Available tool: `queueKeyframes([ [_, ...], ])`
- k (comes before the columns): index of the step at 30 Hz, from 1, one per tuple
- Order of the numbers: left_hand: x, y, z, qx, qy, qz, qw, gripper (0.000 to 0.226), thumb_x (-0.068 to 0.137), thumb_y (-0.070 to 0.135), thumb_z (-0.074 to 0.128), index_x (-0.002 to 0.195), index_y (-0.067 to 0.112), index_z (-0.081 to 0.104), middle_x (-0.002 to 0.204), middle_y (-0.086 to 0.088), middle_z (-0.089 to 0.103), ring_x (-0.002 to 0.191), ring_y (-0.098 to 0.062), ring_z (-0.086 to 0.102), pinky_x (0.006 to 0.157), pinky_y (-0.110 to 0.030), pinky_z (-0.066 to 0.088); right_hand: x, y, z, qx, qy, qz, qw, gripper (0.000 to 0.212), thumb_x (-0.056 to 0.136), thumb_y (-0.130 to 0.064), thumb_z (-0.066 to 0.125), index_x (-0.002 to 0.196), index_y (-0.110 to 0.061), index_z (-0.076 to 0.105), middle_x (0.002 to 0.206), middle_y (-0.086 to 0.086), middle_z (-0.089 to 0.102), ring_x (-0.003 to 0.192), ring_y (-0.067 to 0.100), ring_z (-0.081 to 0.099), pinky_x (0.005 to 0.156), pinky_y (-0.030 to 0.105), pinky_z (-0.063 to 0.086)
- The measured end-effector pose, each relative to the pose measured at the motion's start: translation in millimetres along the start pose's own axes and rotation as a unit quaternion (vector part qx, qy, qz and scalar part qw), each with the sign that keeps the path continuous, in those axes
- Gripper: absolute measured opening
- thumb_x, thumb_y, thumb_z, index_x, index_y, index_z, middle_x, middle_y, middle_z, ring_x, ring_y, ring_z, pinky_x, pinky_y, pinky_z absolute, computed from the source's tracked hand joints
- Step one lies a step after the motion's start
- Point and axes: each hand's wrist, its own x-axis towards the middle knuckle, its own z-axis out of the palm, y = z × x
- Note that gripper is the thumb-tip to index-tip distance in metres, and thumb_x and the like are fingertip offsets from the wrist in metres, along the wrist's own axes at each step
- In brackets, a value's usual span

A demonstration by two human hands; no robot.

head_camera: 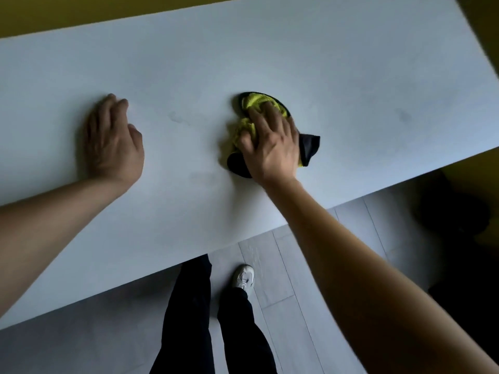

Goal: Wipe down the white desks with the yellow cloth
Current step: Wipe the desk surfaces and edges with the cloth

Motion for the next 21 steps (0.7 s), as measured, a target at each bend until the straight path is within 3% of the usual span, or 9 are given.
queueKeyframes([
  [2, -10, 25, 4, -0.021, -0.015, 0.027, 0.999, 0.050, 0.101, 0.014, 0.037, 0.149, 0.003, 0.044, 0.160, -0.019, 0.038, 0.147, -0.037, 0.036, 0.119, -0.048, 0.028, -20, -10, 2, 0.016, 0.008, -0.021, 1.000, 0.055, 0.090, -0.046, 0.056, 0.141, -0.027, 0.056, 0.152, 0.009, 0.047, 0.139, 0.030, 0.042, 0.120, 0.044, 0.023],
  [5, -32, 69, 12, -0.046, -0.010, 0.059, 0.997, 0.051, 0.099, 0.016, 0.039, 0.147, 0.003, 0.047, 0.158, -0.020, 0.042, 0.145, -0.039, 0.040, 0.117, -0.050, 0.031, -57, -15, 6, 0.026, -0.001, -0.134, 0.991, 0.055, 0.090, -0.051, 0.057, 0.139, -0.026, 0.058, 0.149, 0.010, 0.050, 0.140, 0.028, 0.043, 0.119, 0.046, 0.023],
  [8, -57, 112, 23, -0.062, -0.016, 0.086, 0.994, 0.053, 0.097, 0.016, 0.044, 0.148, 0.003, 0.048, 0.158, -0.019, 0.043, 0.147, -0.039, 0.039, 0.118, -0.051, 0.031, -72, 16, -2, 0.025, -0.010, -0.141, 0.990, 0.056, 0.091, -0.055, 0.056, 0.142, -0.031, 0.055, 0.151, 0.006, 0.049, 0.142, 0.022, 0.040, 0.121, 0.045, 0.021],
  [13, -52, 160, 40, -0.034, -0.070, 0.168, 0.983, 0.059, 0.099, 0.023, 0.038, 0.154, 0.003, 0.041, 0.163, -0.021, 0.034, 0.151, -0.042, 0.031, 0.126, -0.052, 0.021, -65, 129, -44, 0.013, 0.033, -0.030, 0.999, 0.053, 0.089, -0.045, 0.059, 0.139, -0.029, 0.057, 0.149, 0.006, 0.049, 0.139, 0.026, 0.041, 0.118, 0.042, 0.029],
  [17, -18, 172, 52, -0.021, -0.081, 0.156, 0.984, 0.064, 0.097, 0.029, 0.033, 0.157, 0.004, 0.036, 0.165, -0.022, 0.030, 0.153, -0.041, 0.026, 0.128, -0.050, 0.015, -31, 223, -84, 0.022, 0.078, 0.115, 0.990, 0.054, 0.090, -0.042, 0.053, 0.140, -0.026, 0.056, 0.153, 0.007, 0.045, 0.139, 0.030, 0.041, 0.117, 0.040, 0.031],
  [21, -11, 173, 61, -0.013, -0.057, 0.141, 0.988, 0.064, 0.098, 0.032, 0.031, 0.157, 0.009, 0.036, 0.165, -0.018, 0.031, 0.153, -0.039, 0.026, 0.128, -0.050, 0.016, -1, 246, -93, 0.015, 0.108, 0.206, 0.972, 0.055, 0.091, -0.043, 0.044, 0.142, -0.028, 0.052, 0.155, 0.004, 0.042, 0.140, 0.028, 0.038, 0.119, 0.041, 0.025],
])
